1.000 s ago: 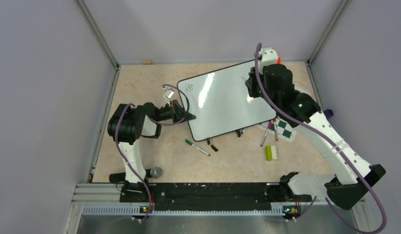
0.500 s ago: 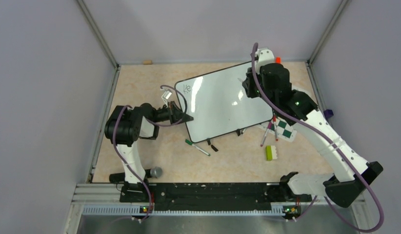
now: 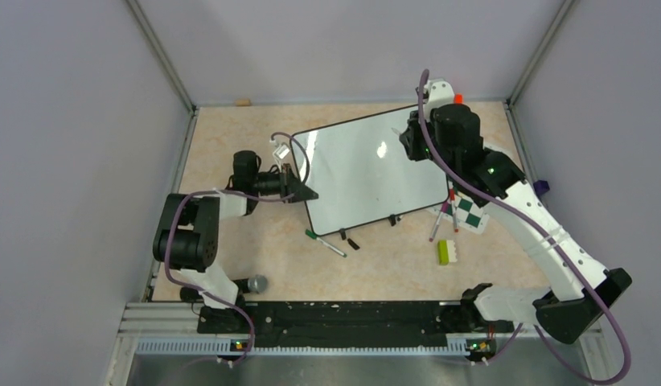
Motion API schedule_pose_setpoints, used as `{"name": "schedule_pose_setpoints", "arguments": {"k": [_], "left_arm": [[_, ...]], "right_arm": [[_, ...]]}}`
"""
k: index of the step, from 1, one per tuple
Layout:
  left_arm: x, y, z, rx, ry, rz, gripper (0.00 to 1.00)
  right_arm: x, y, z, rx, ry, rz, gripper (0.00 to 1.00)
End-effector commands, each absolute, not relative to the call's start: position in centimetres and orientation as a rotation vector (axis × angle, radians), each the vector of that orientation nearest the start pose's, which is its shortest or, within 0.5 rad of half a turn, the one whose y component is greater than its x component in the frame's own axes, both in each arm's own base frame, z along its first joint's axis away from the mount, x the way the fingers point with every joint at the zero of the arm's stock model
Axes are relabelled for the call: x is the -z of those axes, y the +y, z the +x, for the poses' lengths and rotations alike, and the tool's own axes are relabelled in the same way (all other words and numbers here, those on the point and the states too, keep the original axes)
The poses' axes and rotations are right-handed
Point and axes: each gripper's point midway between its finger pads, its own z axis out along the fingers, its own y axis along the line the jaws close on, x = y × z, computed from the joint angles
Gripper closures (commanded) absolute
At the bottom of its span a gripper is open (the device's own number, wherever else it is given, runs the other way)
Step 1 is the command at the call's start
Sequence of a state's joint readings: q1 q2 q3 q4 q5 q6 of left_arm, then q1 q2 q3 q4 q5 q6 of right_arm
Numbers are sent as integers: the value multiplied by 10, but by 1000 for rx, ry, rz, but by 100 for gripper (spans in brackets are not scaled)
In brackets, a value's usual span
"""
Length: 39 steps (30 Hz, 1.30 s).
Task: Write a sentence on the whiteboard
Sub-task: Adjust the whiteboard at the center of the board.
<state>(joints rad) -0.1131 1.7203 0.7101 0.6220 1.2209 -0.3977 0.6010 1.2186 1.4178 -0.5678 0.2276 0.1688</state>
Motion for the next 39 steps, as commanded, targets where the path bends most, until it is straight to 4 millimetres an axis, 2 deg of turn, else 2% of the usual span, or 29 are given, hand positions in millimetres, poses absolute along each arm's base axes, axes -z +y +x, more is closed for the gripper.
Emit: {"name": "schedule_pose_setpoints", "arguments": {"k": [1,7,10,14,18,22,25,28,30,31,32,33,34,36,39], "left_arm": [[-88,-198,292,1503,2126,551,77],[-93,-196,290,1492,2103,563,35],[-94,-192,289,1446,2126,558,24],[-108,-184,287,1342,2076,598,23],[-121,-170,279,1224,2090,532,30],[-146,-159,266,1166,2030,494,32],[-158,-151,263,1154,2068,312,24],[-172,-145,258,1102,2058,258,19],[-179,-137,257,1011,2048,236,24],[-180,-133,258,974,2047,207,35],[-185,-130,258,956,2034,183,38],[-189,-128,258,939,2025,155,12],[-192,-125,259,926,2022,99,2],[-196,-106,263,804,2044,-52,1],[-200,-50,263,462,2011,-336,1]], "right_arm": [[-359,180,325,-335,1859,-234,100],[-360,180,326,-343,1857,-229,100],[-362,180,325,-345,1851,-230,100],[-362,179,325,-343,1851,-229,100],[-364,178,323,-345,1846,-225,100],[-367,177,321,-354,1840,-217,100],[-369,177,319,-361,1835,-220,100],[-369,176,318,-365,1833,-219,100],[-369,176,317,-370,1833,-218,100],[-369,177,317,-372,1834,-220,100],[-369,177,316,-375,1833,-220,100],[-369,177,316,-377,1832,-220,100],[-370,177,315,-380,1830,-219,100],[-372,177,315,-384,1826,-219,100],[-374,177,314,-388,1817,-218,100]]}}
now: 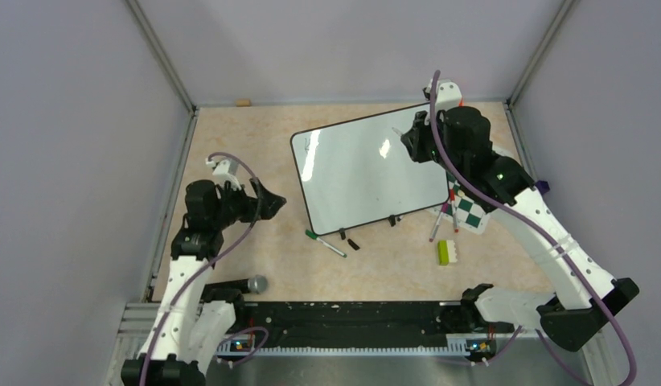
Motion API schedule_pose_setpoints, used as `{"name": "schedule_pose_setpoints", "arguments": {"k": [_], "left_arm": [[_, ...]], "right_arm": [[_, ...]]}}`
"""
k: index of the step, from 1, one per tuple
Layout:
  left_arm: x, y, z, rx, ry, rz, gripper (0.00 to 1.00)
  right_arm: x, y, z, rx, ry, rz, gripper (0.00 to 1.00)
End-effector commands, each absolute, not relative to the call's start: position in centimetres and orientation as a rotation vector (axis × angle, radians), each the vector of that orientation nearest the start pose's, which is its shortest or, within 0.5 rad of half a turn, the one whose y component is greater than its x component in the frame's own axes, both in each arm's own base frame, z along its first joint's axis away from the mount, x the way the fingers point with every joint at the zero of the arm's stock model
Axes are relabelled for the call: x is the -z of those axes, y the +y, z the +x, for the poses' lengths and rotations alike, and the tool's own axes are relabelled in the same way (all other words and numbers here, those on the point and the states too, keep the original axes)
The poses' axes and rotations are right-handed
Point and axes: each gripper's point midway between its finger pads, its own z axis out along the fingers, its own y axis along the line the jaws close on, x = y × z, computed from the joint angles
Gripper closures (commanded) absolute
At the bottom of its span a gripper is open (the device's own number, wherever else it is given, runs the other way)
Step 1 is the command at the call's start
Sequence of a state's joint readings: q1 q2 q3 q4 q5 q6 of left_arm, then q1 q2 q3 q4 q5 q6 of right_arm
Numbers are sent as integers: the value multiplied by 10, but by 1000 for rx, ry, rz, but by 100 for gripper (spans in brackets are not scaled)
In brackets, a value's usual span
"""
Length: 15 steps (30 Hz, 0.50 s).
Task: Write a sentence on the whiteboard
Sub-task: Adjust the whiteboard at the center of the board.
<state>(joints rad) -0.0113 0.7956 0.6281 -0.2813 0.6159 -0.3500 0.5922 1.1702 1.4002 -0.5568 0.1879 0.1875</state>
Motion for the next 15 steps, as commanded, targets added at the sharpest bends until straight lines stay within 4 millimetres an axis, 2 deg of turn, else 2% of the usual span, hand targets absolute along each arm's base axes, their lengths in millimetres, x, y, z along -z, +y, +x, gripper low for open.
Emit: {"name": "schedule_pose_setpoints", "arguments": {"k": [1,2,5,7,9,13,15], "left_arm": [[-202,-33,260,380,1957,-427,1],[-210,-19,255,331,1870,-500,1],[-228,-28,248,408,1708,-417,1],[-220,-18,243,422,1640,-548,1],[-225,-31,239,503,1594,-479,1],[-239,-41,235,585,1513,-438,1],[-226,-39,233,585,1585,-508,1]], "right_arm": [[-375,178,314,-393,1813,-220,100],[-376,178,313,-398,1808,-223,100],[-375,179,313,-409,1806,-222,100],[-376,181,311,-423,1799,-224,100],[-377,182,310,-432,1796,-229,100],[-378,180,309,-430,1789,-222,100],[-379,181,308,-434,1786,-230,100]]}}
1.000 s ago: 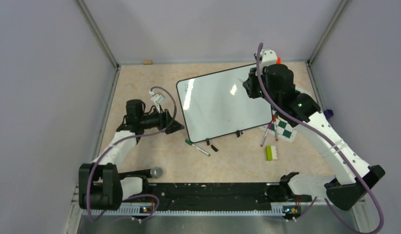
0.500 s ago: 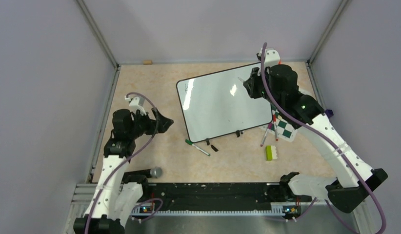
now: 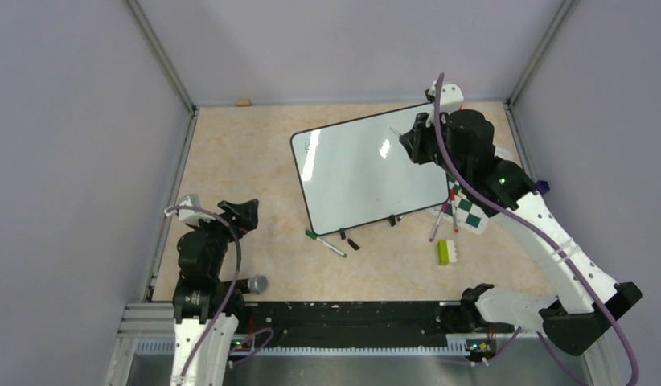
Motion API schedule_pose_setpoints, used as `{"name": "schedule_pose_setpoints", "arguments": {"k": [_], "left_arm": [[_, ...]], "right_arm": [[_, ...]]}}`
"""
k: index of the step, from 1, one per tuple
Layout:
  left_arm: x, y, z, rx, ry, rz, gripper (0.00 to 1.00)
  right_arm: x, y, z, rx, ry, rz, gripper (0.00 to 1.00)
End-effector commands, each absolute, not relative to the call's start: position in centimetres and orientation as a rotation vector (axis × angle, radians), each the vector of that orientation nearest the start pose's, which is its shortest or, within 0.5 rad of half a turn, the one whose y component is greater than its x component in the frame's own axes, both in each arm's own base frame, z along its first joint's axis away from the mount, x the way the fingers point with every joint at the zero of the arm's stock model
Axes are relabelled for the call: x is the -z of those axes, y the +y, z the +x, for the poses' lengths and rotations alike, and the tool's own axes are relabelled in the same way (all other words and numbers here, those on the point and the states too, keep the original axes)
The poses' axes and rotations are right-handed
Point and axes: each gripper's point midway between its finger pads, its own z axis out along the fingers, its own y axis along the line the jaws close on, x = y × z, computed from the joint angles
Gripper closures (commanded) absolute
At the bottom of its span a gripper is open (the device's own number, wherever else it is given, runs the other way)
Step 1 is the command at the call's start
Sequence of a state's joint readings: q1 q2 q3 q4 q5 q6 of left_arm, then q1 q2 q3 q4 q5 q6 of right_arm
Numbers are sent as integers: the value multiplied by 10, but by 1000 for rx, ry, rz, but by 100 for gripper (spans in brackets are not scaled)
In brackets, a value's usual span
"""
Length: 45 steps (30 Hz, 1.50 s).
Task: Write a sentence on the whiteboard
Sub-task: Adjust the whiteboard at the center of the board.
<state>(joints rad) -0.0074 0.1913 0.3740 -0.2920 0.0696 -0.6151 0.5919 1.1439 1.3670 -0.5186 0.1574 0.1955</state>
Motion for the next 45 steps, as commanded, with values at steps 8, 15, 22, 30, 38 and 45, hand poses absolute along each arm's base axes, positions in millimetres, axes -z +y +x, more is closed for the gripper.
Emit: {"name": "schedule_pose_setpoints", "arguments": {"k": [8,15,22,30,38,45], "left_arm": [[-211,-108,241,821,2081,-51,1],[-207,-81,237,608,2119,-96,1],[-220,-61,253,477,2006,-146,2],[-215,-44,269,511,1852,-385,1],[-220,-84,324,796,1739,-243,5],[-240,-119,366,982,1639,72,21]], "right_arm": [[-380,181,307,-439,1780,-233,100],[-385,180,304,-452,1767,-227,100],[-385,183,305,-467,1764,-233,100],[-380,191,308,-489,1772,-244,100],[-380,195,311,-500,1779,-262,100],[-384,199,309,-514,1779,-290,100]]}}
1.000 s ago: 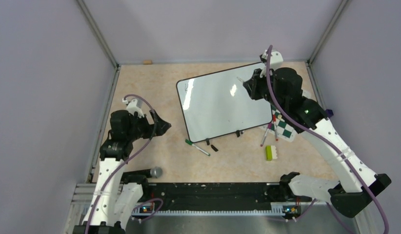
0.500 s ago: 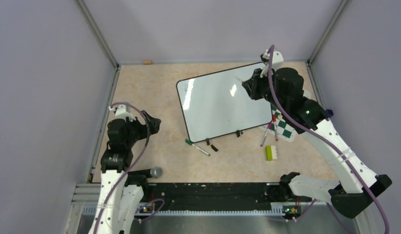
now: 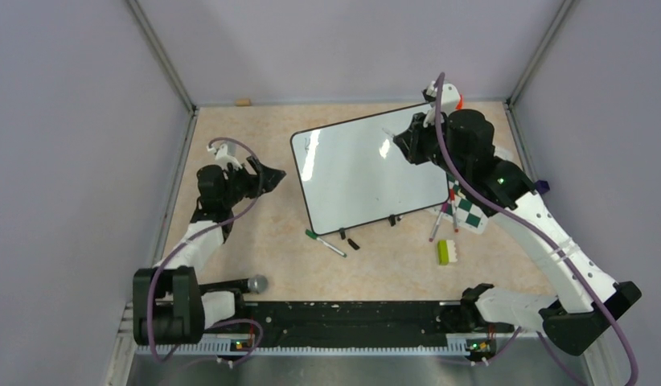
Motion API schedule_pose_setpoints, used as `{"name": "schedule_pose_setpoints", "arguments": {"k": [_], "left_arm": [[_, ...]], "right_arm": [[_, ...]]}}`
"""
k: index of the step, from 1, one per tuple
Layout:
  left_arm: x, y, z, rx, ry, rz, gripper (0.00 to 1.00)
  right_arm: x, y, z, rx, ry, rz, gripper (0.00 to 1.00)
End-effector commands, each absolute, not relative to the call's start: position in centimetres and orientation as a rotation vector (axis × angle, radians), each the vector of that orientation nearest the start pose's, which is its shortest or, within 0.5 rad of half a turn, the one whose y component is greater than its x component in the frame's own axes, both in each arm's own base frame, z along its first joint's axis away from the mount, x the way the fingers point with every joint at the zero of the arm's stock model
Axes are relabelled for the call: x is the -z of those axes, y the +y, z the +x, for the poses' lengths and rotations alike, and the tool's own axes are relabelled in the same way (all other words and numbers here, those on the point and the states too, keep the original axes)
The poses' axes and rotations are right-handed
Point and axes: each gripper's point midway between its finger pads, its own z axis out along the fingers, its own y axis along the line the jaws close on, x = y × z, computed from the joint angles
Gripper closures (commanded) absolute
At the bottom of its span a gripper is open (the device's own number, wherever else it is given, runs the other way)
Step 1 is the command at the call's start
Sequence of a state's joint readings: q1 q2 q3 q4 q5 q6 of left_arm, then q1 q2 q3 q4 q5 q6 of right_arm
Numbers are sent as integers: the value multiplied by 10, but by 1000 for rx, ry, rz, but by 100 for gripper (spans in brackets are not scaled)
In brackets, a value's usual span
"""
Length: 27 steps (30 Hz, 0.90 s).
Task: Write a sentence on the whiteboard
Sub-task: Adjust the whiteboard at the center of the board.
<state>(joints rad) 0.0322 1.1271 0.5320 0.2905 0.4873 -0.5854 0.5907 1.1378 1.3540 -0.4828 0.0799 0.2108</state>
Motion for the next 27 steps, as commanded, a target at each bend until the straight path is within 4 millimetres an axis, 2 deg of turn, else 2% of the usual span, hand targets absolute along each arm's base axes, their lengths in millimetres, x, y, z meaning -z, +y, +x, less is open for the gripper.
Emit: {"name": "schedule_pose_setpoints", "arguments": {"k": [1,4,10,19,22,27], "left_arm": [[-244,-121,370,1001,1624,81,20],[-251,-125,377,1017,1600,131,16],[-257,-136,384,1059,1586,218,15],[-251,-148,410,1130,1592,253,25],[-246,-166,412,1201,1612,300,34],[-251,-173,414,1241,1575,355,44]], "right_arm": [[-384,200,309,-515,1781,-291,100],[-385,202,309,-523,1780,-298,100],[-379,204,313,-517,1797,-300,100],[-378,204,314,-512,1799,-300,100],[-379,202,314,-505,1797,-298,100],[-380,200,313,-497,1799,-297,100]]}}
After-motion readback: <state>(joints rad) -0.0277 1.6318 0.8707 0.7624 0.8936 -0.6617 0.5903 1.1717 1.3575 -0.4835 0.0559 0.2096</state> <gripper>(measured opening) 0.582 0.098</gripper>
